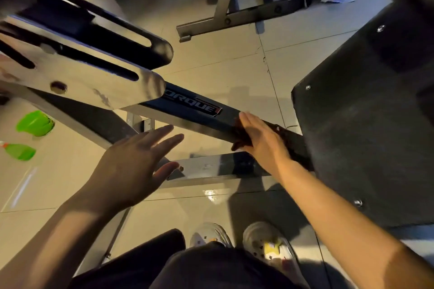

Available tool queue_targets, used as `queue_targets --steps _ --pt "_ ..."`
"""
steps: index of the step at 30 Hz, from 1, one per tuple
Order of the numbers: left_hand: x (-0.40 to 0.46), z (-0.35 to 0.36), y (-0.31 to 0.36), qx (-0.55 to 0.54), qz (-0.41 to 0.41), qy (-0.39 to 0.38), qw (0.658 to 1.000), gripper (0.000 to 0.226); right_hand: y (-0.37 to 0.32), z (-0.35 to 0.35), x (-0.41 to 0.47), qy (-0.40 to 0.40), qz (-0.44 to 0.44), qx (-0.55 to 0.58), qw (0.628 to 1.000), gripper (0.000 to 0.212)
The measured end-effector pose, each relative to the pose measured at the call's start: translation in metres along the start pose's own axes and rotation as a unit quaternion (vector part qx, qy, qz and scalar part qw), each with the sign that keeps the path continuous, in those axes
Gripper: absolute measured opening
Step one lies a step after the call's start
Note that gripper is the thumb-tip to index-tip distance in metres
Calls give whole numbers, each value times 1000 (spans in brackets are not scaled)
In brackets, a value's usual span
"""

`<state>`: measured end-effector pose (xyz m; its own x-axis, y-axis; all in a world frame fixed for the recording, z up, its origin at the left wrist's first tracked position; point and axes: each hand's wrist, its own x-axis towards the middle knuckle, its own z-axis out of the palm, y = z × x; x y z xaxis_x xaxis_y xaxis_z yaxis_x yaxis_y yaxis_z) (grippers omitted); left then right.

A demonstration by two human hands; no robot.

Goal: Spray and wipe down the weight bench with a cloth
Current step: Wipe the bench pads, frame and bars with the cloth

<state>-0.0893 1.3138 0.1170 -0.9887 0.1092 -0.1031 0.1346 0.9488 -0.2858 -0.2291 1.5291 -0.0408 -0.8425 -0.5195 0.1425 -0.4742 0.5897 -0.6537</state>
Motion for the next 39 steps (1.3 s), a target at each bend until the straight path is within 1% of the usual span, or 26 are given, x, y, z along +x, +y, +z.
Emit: queue_targets --steps 3,5,6,8,10,12,14,16,18,20,21,23,24,25,26,27,29,32,34,35,37,39 --pt "-9 -14 6 -8 -27 2 1000 61 -78 -4 25 30 -77 -17 996 68" --pt "-20 -26 7 -28 -93 17 995 62 -121 -11 33 29 -96 5 995 60" --pt "-28 -30 7 -41 -133 24 990 61 -136 -16 30 36 -102 29 994 52" --pt "-44 -35 4 -100 -190 45 976 63 -153 -25 15 66 -116 116 984 41" --pt "-58 -40 5 -215 -216 85 949 66 -158 -34 -5 86 -116 194 970 42" --pt "-67 -43 12 -304 -219 122 919 61 -161 -41 -19 75 -90 235 965 38" --pt "-70 -50 26 -354 -205 142 901 56 -165 -50 -32 61 -56 260 962 35" --pt "-68 -62 41 -404 -179 164 882 50 -170 -60 -44 47 -25 277 959 39" --pt "-65 -74 51 -471 -165 188 846 39 -177 -67 -55 49 -8 287 957 48" --pt "-62 -76 57 -541 -162 204 800 30 -185 -75 -62 48 7 314 948 56" --pt "-60 -75 60 -565 -164 208 781 28 -188 -77 -64 49 20 334 941 51" --pt "-56 -67 65 -597 -168 195 759 29 -188 -81 -67 58 39 368 927 20" --pt "-54 -63 67 -609 -163 184 754 30 -186 -82 -67 60 43 381 922 8" --pt "-51 -60 68 -618 -157 177 750 29 -184 -83 -68 64 42 393 916 6" --pt "-47 -58 69 -617 -154 173 752 27 -180 -83 -67 70 45 407 910 7" --pt "-41 -56 69 -604 -156 166 764 25 -177 -84 -67 79 57 418 903 7" --pt "-30 -52 70 -547 -165 130 810 21 -166 -83 -66 100 86 424 896 9" --pt "-18 -44 69 -452 -179 69 871 17 -127 -76 -66 129 165 376 902 24" --pt "-12 -41 67 -330 -149 32 932 27 -89 -70 -71 150 242 344 895 33" --pt "-10 -39 67 -272 -121 16 955 34 -70 -68 -72 167 281 326 887 36" --pt "-5 -37 69 -220 -73 -7 973 44 -35 -66 -69 210 350 282 868 49" --pt "0 -34 67 -212 -42 -33 976 51 -3 -65 -54 235 404 236 852 55"
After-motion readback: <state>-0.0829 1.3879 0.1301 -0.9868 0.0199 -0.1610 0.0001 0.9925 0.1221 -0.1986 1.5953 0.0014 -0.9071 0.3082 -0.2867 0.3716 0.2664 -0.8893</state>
